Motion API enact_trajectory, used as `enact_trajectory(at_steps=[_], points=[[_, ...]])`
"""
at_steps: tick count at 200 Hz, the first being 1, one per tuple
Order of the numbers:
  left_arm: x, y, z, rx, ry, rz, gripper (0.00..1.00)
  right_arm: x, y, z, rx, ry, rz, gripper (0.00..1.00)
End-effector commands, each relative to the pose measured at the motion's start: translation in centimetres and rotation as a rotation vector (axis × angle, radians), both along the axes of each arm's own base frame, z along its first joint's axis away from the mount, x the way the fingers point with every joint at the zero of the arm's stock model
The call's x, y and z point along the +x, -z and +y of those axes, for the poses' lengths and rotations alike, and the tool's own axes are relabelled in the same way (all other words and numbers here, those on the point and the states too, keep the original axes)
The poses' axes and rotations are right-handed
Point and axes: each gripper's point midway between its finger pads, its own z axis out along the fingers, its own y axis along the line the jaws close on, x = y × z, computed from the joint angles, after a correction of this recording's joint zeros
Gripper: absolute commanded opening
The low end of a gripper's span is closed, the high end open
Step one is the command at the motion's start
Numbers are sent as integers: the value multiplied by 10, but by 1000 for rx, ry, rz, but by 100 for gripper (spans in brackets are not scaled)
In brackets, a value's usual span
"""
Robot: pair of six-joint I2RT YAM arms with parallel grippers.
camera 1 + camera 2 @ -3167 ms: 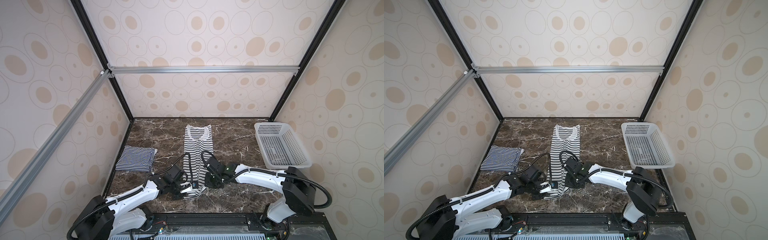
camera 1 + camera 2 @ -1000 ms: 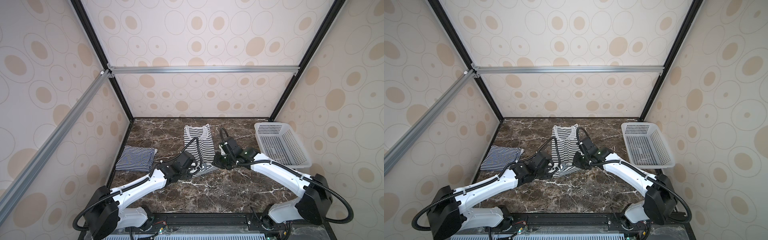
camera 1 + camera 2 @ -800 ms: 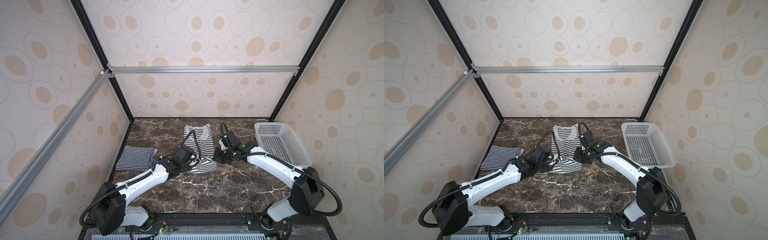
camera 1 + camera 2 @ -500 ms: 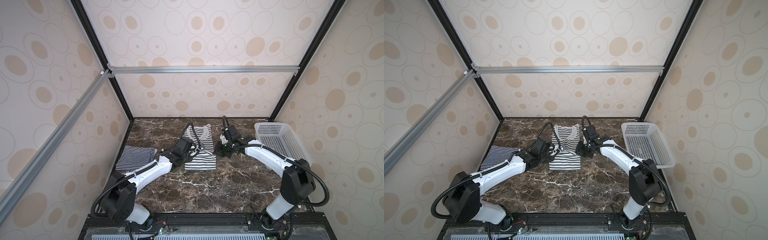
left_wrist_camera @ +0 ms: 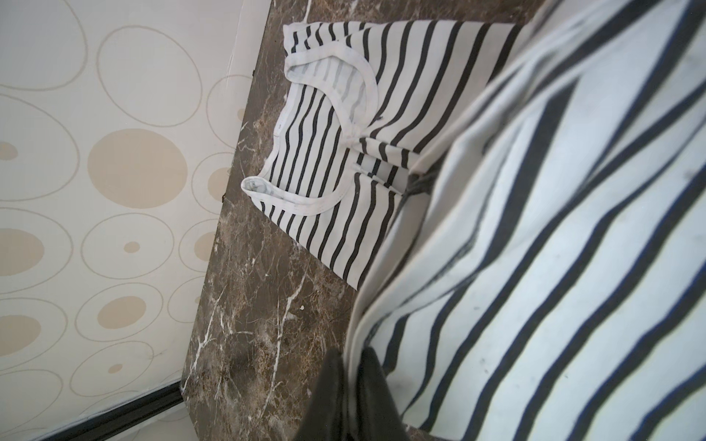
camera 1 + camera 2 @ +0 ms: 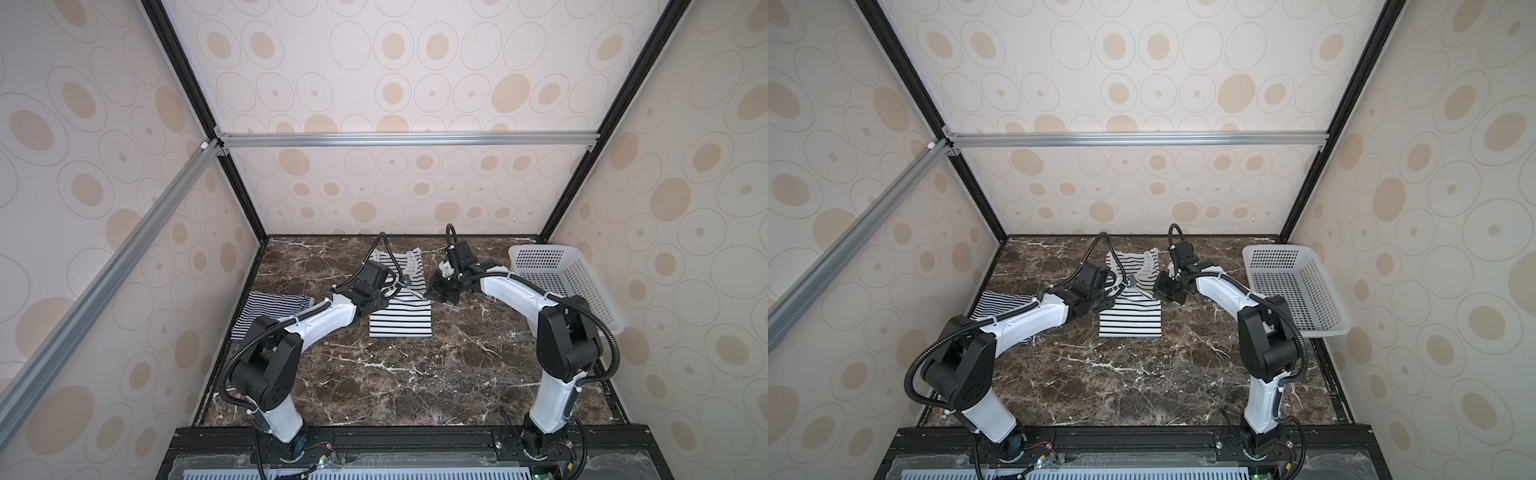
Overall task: Fold and stack tank tops
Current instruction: Fold the tank top at the top-center of the table.
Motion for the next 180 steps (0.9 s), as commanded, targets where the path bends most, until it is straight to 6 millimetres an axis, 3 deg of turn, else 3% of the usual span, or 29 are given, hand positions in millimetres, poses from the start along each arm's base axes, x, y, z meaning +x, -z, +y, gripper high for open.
enact_trajectory(at_steps=[1, 133, 152, 180], points=[[19, -20, -6, -47, -2, -48, 12, 16, -4, 1, 29, 3, -21, 0], [54, 17, -4, -70, -53, 12, 12, 61, 31, 0, 36, 32, 35, 0], [59, 22, -4, -83, -63, 8, 15, 66, 33, 0, 40, 37, 32, 0], [72, 31, 3, -115, -115, 19, 28, 68, 37, 0, 42, 36, 45, 0]])
